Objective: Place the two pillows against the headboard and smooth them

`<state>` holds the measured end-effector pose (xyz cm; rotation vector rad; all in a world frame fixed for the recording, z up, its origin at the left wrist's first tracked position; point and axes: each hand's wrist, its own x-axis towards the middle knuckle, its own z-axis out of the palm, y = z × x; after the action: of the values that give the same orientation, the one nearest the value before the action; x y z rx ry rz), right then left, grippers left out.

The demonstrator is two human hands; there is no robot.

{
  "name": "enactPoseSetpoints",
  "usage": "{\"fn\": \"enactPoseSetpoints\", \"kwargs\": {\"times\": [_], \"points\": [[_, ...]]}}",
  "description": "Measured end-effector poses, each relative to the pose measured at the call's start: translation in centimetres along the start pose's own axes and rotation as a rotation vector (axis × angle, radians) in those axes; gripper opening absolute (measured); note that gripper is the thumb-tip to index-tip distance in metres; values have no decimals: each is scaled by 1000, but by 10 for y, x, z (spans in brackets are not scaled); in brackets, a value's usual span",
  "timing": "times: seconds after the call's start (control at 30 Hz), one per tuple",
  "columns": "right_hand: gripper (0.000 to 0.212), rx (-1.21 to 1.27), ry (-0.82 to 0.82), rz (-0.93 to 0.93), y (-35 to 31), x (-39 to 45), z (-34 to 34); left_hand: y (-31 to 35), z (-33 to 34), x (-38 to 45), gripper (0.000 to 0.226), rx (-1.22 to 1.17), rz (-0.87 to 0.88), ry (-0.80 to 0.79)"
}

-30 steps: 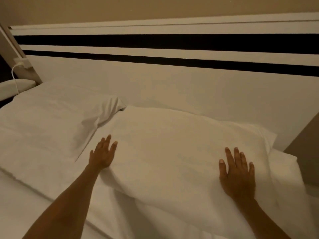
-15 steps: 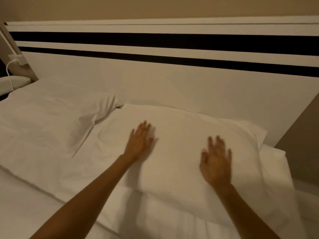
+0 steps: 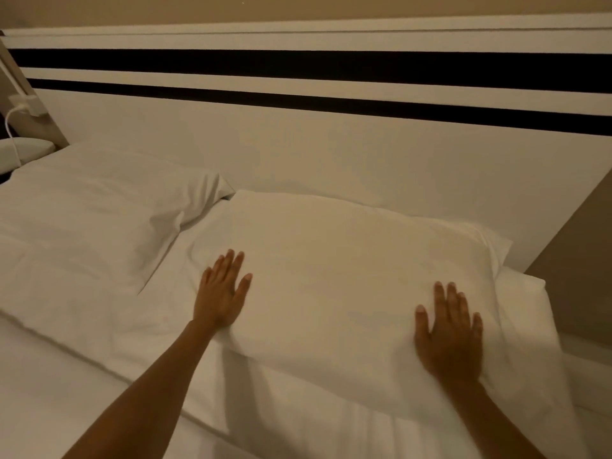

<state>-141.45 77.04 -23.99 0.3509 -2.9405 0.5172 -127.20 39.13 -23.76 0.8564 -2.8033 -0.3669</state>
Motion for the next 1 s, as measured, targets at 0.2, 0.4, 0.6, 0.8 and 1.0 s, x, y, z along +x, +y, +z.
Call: {"fn": "enactPoseSetpoints", "kwargs": {"times": [0.2,0.4,0.6,0.8,1.0], "points": [[59,-73,-20,167,13,39,-36,-29,-40,47,59,149,-264,2],[56,-9,-8,-102,-47,70,-46,84,-37,82,60,23,-28,-24],[58,23,-194,-189,-57,49,-1,141,19,48,65,-40,155,-157],[69,-11,-74,-79,-5,40,-8,137,19,45,63,-56,154,-129],[59,-3,-148,45,25,43,-43,128,14,35,64,-57,129,-121]]}}
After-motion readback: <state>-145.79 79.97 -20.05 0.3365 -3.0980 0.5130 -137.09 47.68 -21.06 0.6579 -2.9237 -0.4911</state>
